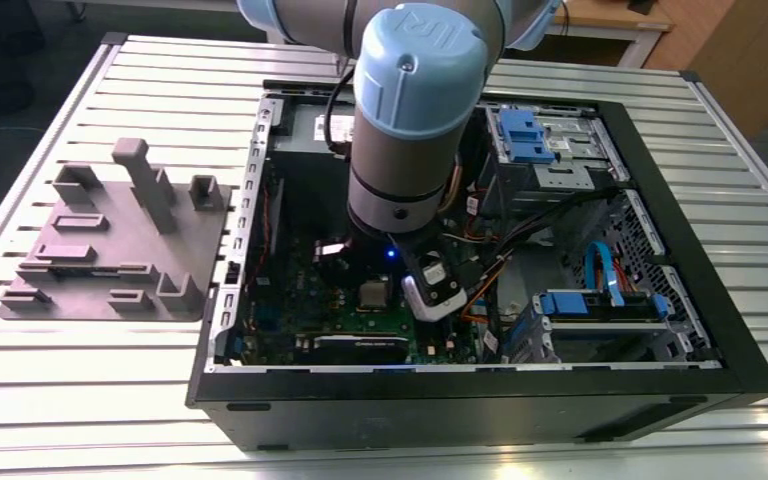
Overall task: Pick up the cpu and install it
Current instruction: 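Place the cpu into insertion slot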
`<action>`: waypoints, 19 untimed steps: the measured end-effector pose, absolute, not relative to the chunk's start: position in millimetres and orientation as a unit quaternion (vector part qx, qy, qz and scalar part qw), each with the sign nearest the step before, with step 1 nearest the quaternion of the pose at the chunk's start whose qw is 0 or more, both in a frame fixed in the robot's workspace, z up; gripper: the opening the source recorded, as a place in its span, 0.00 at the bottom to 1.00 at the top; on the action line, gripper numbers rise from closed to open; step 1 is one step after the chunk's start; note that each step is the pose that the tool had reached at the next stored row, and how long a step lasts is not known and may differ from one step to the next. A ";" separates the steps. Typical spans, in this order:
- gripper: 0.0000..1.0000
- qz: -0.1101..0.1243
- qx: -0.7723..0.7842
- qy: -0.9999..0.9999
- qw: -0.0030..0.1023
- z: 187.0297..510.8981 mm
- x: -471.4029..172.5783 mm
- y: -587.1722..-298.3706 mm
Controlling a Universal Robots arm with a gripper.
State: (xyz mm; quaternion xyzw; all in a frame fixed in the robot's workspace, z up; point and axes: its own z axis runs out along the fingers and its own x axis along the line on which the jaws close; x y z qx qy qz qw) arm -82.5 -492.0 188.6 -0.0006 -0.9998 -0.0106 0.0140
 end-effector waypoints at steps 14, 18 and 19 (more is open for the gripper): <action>0.55 -0.011 -0.001 -1.000 0.014 188.3 -82.4 -491.9; 0.55 -0.013 -0.001 -1.000 0.014 191.9 -82.5 -491.9; 0.55 -0.014 -0.001 -1.000 0.014 194.0 -82.5 -491.9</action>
